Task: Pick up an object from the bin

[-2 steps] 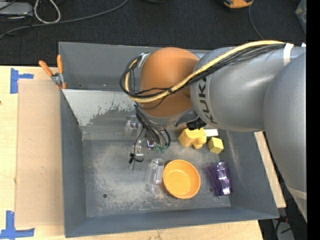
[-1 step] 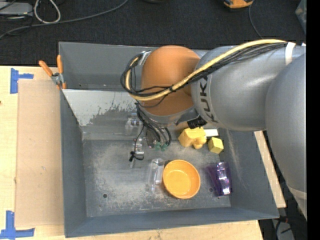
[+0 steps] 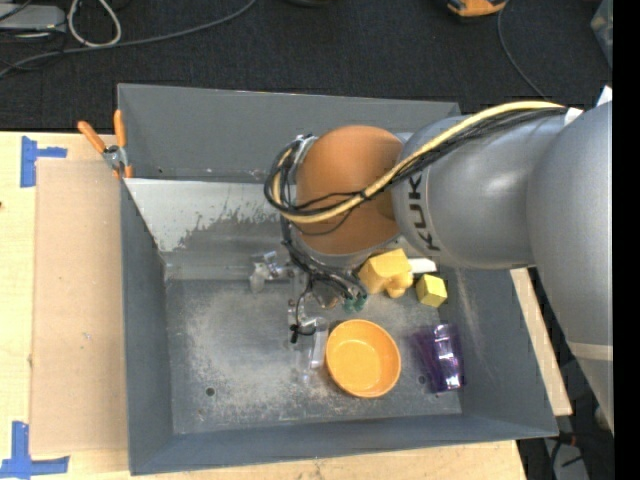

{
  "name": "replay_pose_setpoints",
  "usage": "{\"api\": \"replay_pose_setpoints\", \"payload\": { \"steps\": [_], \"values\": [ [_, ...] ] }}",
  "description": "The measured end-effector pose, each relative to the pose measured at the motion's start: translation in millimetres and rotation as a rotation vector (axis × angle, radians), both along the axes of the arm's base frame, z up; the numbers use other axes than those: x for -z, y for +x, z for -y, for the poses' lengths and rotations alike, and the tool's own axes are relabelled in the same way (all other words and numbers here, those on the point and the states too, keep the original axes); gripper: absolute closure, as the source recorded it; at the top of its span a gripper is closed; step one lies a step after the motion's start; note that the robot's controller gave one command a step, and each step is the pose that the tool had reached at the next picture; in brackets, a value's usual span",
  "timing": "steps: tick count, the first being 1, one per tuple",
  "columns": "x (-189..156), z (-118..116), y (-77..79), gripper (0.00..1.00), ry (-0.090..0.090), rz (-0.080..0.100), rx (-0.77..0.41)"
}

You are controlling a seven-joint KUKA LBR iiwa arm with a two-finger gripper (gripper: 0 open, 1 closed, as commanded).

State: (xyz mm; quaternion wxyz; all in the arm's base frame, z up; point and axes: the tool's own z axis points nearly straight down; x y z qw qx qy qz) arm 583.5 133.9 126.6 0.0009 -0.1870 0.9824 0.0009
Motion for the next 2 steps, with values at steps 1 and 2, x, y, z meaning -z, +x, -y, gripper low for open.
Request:
{"api": "replay_pose_setpoints", "payload": {
  "steps": [1, 2],
  "values": [
    [-1, 78, -11.0, 0.0, -0.002, -0.004, -0.133],
    [5, 90, -23.8, 0.0, 0.002, -0.009, -0.453]
  ]
}}
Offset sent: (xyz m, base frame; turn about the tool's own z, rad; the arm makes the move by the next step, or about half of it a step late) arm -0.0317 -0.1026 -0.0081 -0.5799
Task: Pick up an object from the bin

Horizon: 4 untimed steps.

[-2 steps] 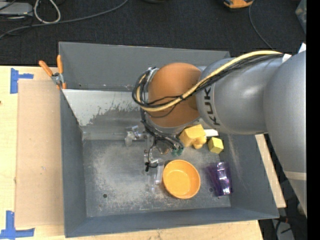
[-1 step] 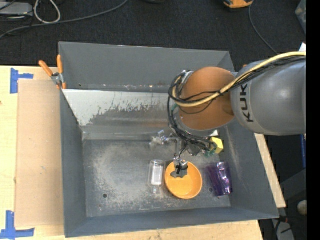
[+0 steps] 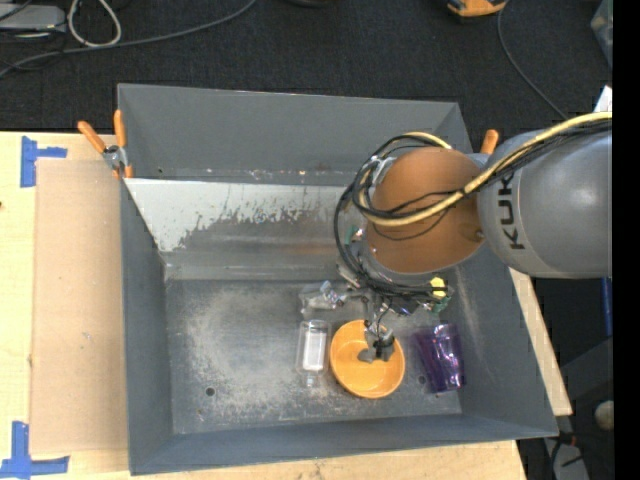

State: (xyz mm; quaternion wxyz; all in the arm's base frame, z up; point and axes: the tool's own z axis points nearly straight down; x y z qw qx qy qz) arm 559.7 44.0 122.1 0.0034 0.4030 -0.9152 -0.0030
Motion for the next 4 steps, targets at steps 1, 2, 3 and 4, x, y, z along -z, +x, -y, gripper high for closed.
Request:
{"api": "replay_pose_setpoints", "payload": {
  "steps": [1, 2, 3, 4],
  "values": [
    [31, 34, -21.8, 0.0, -0.001, 0.005, -0.027],
    [52, 51, -27.7, 1.0, 0.005, 0.004, -0.187],
    [52, 51, -27.7, 1.0, 0.005, 0.004, -0.186],
    [40, 50, -28.6, 1.0, 0.006, 0.001, -0.185]
  ]
}}
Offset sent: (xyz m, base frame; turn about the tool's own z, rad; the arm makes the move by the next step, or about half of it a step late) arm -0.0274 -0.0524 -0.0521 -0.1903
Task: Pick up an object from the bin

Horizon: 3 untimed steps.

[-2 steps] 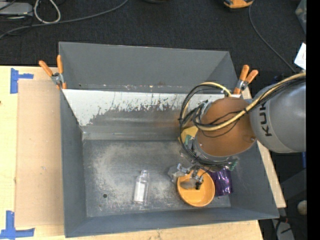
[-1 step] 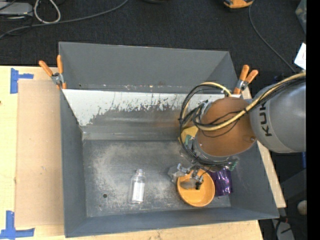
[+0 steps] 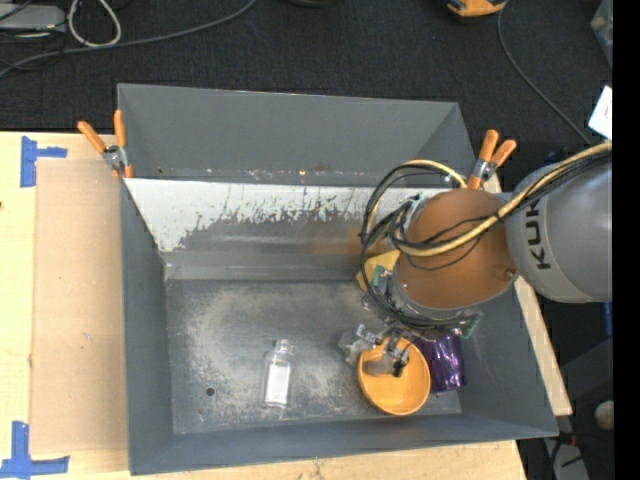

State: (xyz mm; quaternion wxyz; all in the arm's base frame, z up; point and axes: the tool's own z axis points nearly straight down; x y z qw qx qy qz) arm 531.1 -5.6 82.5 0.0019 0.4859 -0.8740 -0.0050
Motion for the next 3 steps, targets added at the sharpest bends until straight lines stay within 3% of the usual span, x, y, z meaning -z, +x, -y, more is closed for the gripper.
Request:
{"api": "replay_pose_setpoints", "payload": {
  "steps": [1, 2, 3],
  "values": [
    [-41, -1, -1.7, 1.0, 0.002, -0.007, 0.001],
    [-84, -1, 0.6, 1.0, 0.001, 0.001, 0.001],
    [-103, -1, 0.5, 1.0, 0.001, 0.001, 0.001]
  ]
}}
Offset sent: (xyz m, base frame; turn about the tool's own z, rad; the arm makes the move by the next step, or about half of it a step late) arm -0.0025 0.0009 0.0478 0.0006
